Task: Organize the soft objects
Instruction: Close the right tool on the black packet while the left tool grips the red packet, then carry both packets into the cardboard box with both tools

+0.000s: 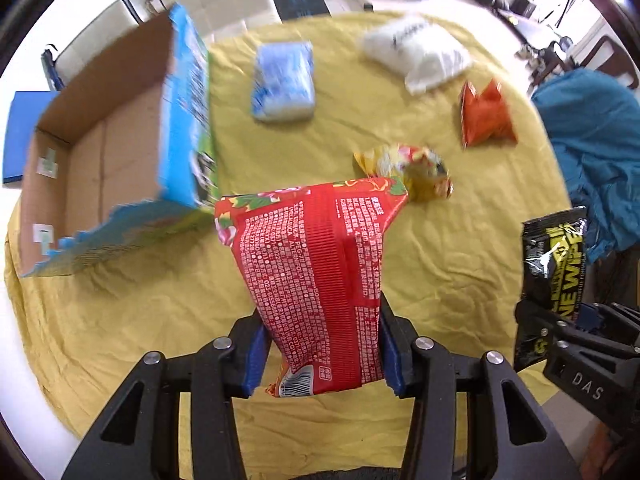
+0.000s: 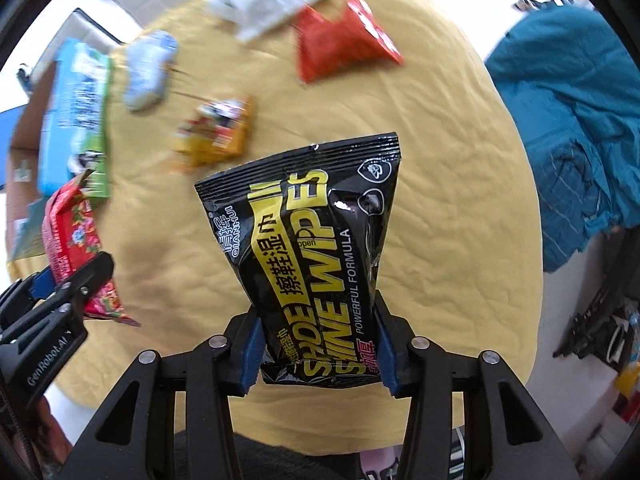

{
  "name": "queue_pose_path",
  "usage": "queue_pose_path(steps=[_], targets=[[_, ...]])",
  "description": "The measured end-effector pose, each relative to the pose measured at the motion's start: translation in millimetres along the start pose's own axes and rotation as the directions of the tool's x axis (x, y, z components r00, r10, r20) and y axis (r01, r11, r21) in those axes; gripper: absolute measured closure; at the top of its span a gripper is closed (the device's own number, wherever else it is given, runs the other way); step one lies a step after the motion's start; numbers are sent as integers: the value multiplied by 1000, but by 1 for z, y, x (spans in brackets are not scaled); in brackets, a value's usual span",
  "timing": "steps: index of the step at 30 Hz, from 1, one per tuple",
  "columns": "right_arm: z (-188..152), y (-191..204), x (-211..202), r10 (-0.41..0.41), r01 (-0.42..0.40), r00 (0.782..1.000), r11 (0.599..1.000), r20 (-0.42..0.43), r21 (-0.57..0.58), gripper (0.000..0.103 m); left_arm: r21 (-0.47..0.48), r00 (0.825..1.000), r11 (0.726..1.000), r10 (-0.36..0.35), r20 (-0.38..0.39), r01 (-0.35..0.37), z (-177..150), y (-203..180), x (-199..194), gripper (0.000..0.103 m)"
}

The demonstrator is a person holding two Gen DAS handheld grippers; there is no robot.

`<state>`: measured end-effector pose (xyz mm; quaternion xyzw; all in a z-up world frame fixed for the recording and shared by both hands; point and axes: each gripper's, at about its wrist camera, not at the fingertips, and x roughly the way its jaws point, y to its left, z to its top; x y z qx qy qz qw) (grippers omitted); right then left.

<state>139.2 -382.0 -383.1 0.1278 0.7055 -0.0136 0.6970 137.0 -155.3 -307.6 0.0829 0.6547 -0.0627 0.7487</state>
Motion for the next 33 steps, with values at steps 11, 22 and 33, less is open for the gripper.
queue_pose_path(steps=[11, 22, 33], targets=[[31, 95, -92, 112, -88, 982, 984, 151, -154, 54, -107, 981, 992, -40, 191, 61, 25, 55, -41, 60], [69, 241, -124, 167, -104, 963, 954, 210, -282, 54, -154, 959, 987, 3, 285, 42, 82, 157, -59, 60], [156, 347, -41, 130, -90, 981, 962, 145, -259, 54, -210, 991, 973, -66, 119, 90, 151, 269, 33, 60]])
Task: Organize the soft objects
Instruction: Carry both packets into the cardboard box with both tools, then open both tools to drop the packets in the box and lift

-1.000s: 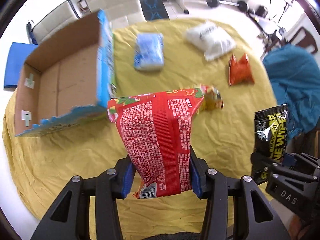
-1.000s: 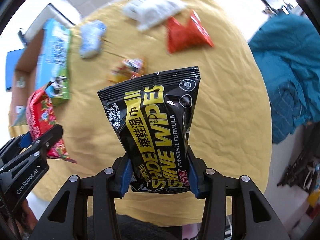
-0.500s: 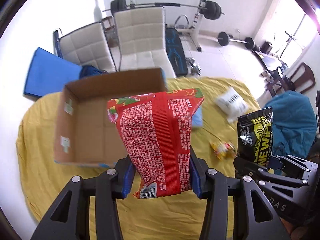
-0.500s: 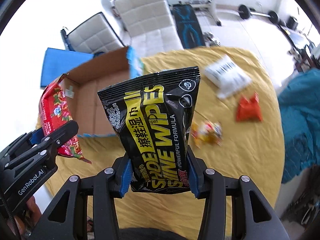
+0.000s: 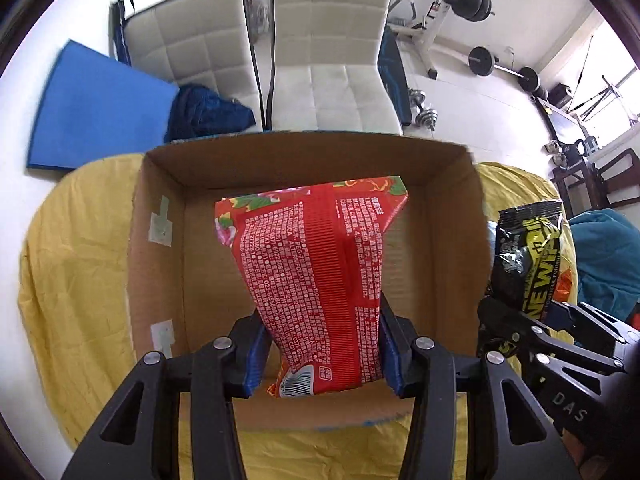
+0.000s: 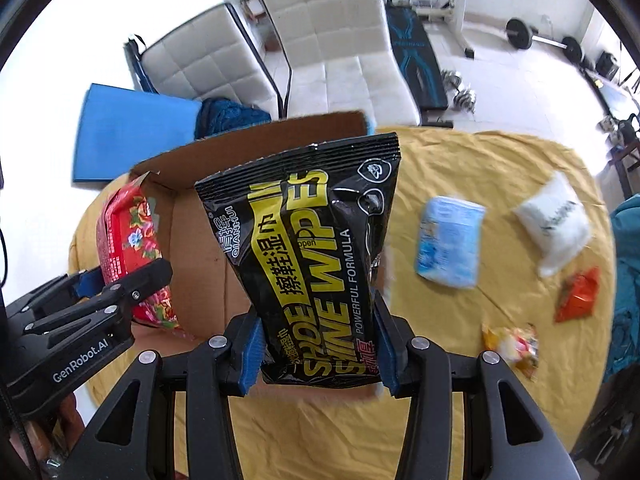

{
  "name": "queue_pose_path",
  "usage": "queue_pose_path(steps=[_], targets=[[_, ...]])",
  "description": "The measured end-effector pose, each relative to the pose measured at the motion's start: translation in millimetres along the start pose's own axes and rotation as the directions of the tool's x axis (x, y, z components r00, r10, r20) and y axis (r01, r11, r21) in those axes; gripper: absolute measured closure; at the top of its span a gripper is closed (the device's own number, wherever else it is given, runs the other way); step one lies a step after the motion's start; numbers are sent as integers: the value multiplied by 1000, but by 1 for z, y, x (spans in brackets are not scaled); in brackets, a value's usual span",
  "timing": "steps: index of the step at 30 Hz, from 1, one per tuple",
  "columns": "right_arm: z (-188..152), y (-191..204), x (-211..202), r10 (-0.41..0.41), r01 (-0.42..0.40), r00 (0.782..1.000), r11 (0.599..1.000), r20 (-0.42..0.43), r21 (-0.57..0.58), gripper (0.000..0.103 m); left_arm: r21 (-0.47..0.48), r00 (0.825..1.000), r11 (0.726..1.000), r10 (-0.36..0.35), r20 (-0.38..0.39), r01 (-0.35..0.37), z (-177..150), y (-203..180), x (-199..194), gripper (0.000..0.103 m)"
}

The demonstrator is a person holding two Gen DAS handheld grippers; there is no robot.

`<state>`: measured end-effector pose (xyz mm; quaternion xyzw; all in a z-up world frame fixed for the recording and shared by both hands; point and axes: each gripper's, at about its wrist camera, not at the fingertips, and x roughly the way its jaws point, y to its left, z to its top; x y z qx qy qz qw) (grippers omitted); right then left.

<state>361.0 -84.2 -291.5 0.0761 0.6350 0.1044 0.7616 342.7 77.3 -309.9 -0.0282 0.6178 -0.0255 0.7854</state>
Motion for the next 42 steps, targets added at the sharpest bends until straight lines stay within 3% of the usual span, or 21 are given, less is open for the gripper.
queue_pose_path(steps=[4, 7, 13, 20, 25, 29, 33, 37, 42], targets=[[26, 5, 55, -12, 14, 998, 1000, -55, 28, 54, 17, 999, 1000, -7, -49, 8, 22, 18, 44, 60], [39, 11, 86, -29, 32, 996, 999, -88, 30, 54, 6, 994, 999, -52, -93, 53, 34, 28, 71, 60], [60, 12, 137, -48, 54, 989, 998, -138, 38, 54, 8, 957, 978, -202, -209, 208, 57, 35, 122, 59], [75, 6, 181, -33, 48, 981, 996, -193, 77, 53, -19, 925, 968, -243, -292, 249, 67, 44, 159, 59], [80, 1, 198, -22, 41, 978, 995, -208, 87, 51, -34, 915, 964, -260, -308, 262, 65, 46, 166, 59], [85, 0, 201, -17, 37, 973, 996, -228, 82, 49, -50, 919, 964, -263, -293, 260, 65, 51, 161, 58], [88, 5, 205, -7, 28, 967, 997, -256, 78, 40, -83, 921, 964, -266, -284, 253, 68, 55, 147, 56], [85, 10, 193, -14, 31, 970, 997, -244, 64, 34, -39, 947, 980, -198, -252, 195, 66, 52, 125, 55], [68, 25, 170, -76, 80, 973, 997, -220, 9, 29, -28, 975, 991, -133, -179, 130, 50, 48, 86, 44]])
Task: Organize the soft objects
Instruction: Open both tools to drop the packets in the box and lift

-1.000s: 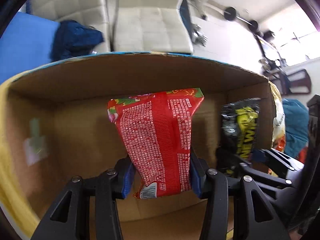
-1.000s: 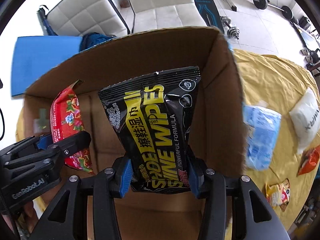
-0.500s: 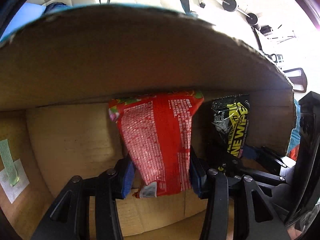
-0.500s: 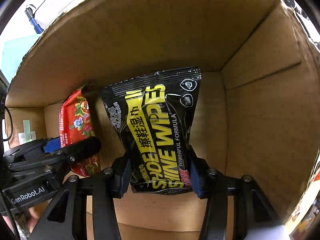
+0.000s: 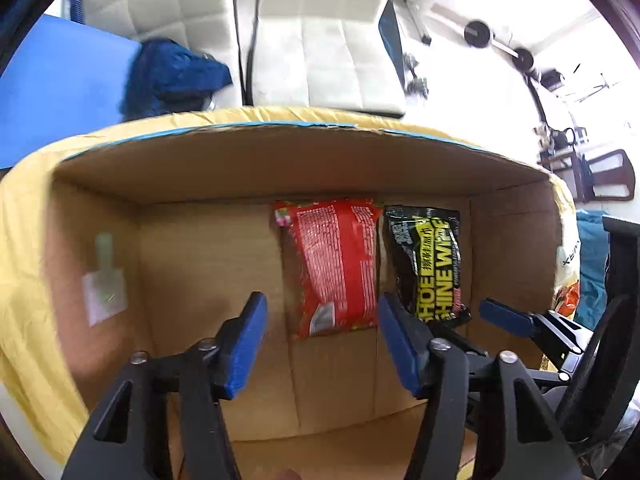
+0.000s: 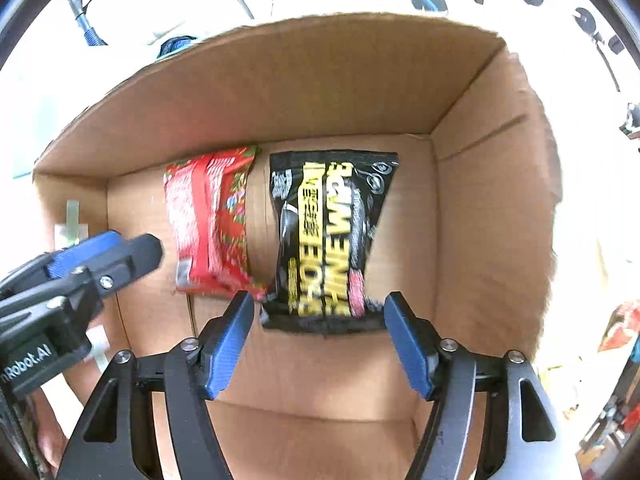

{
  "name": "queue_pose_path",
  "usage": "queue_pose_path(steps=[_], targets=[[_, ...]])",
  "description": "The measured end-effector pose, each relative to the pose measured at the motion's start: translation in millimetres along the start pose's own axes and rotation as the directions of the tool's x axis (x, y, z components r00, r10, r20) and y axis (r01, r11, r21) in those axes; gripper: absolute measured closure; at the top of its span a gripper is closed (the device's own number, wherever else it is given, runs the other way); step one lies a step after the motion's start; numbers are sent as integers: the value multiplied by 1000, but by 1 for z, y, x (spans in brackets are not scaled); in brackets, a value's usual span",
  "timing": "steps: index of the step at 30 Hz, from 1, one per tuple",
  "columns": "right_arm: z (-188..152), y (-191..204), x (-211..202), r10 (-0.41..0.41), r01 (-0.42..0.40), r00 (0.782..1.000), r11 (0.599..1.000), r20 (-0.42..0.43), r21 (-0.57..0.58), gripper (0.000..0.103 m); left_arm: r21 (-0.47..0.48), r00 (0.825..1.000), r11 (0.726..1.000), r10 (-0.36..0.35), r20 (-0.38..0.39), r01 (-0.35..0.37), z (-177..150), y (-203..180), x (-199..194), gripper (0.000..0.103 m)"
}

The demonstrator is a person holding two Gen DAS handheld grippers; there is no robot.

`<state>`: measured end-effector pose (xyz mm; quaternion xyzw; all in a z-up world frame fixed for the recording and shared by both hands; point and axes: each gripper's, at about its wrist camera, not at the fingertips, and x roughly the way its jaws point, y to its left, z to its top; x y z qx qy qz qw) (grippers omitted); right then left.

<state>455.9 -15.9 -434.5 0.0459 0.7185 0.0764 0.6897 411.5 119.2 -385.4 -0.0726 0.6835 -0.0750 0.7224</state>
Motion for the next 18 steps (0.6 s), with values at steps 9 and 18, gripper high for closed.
queue_pose_path(steps=[9, 18], targets=[[-62, 25, -40, -66, 71, 993, 996, 95, -47, 6, -28, 989, 997, 76, 129, -73, -54, -9, -44, 11], [-111, 21, -93, -73, 87, 978, 994, 196, -63, 4, -38, 970, 995, 101, 219, -95, -83, -11, -74, 3]])
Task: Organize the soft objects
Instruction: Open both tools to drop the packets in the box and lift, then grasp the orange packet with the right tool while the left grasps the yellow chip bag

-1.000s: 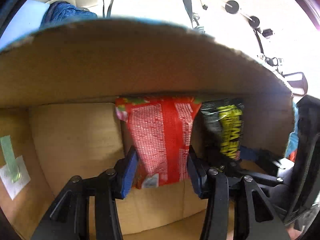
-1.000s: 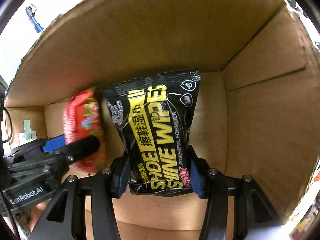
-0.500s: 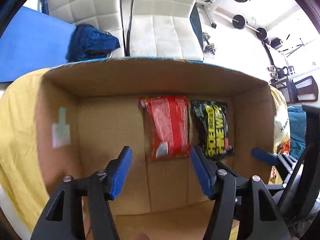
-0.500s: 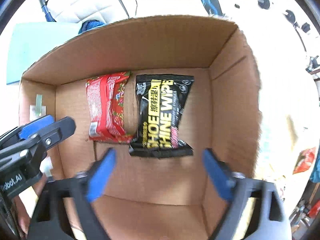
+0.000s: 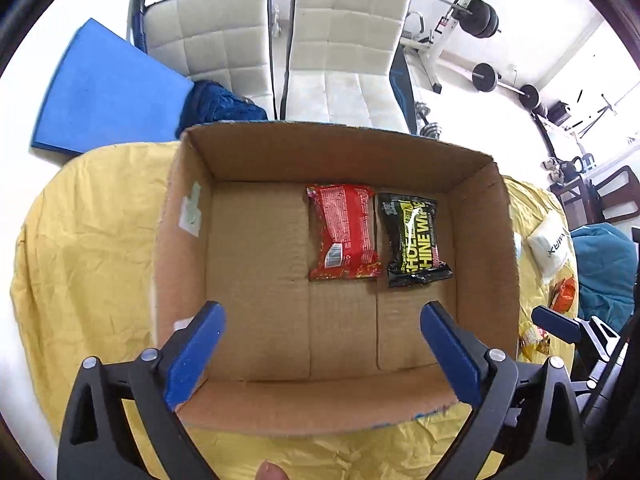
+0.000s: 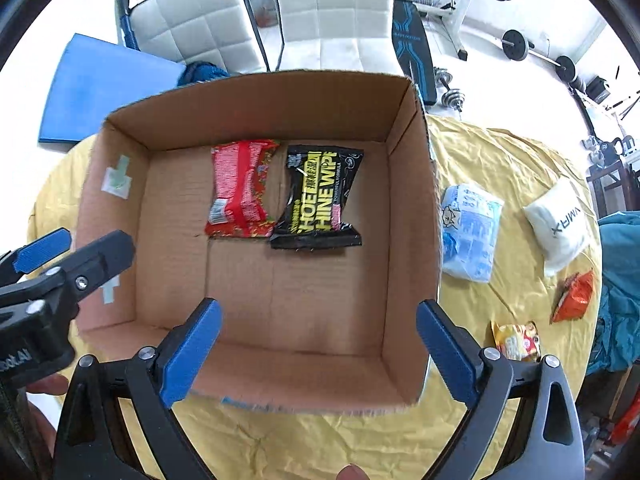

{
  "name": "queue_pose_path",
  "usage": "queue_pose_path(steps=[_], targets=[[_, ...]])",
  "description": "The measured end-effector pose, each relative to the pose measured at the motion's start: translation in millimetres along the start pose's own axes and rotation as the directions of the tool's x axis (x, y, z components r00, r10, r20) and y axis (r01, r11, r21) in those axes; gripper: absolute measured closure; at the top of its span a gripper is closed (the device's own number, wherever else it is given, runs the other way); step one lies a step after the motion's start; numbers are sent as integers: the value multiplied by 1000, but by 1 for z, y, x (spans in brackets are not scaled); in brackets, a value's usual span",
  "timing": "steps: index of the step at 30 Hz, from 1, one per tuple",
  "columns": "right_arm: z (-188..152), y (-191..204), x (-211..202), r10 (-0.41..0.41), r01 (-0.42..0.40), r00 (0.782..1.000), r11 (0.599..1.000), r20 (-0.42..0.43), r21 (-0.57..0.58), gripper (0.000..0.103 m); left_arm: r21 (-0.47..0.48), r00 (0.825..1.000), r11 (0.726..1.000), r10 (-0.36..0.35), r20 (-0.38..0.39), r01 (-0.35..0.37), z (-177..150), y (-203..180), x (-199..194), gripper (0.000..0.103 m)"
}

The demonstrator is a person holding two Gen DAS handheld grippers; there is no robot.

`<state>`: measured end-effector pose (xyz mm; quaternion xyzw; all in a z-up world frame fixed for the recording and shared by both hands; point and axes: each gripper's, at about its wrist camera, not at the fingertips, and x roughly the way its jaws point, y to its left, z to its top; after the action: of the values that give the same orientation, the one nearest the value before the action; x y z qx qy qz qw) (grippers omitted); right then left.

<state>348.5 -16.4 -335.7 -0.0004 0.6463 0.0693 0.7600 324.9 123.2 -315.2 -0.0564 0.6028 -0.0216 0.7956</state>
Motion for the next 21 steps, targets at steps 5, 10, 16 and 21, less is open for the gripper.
queue_pose_path(steps=[5, 10, 16, 21], targets=[[-24, -1, -45, 1, -2, 998, 1000, 64, 12, 4, 12, 999, 1000, -2, 47, 1, -21, -5, -36, 3], [-52, 1, -78, 14, -15, 995, 1000, 103, 12, 4, 27, 996, 1000, -7, 92, 5, -41, -11, -67, 3], [-80, 2, -104, 40, -41, 991, 999, 129, 1, 4, 39, 994, 999, -6, 114, 2, -63, -21, -90, 3], [-95, -9, -123, 79, -80, 986, 997, 146, 3, 4, 48, 994, 998, -48, 97, 44, -76, -37, -96, 3]])
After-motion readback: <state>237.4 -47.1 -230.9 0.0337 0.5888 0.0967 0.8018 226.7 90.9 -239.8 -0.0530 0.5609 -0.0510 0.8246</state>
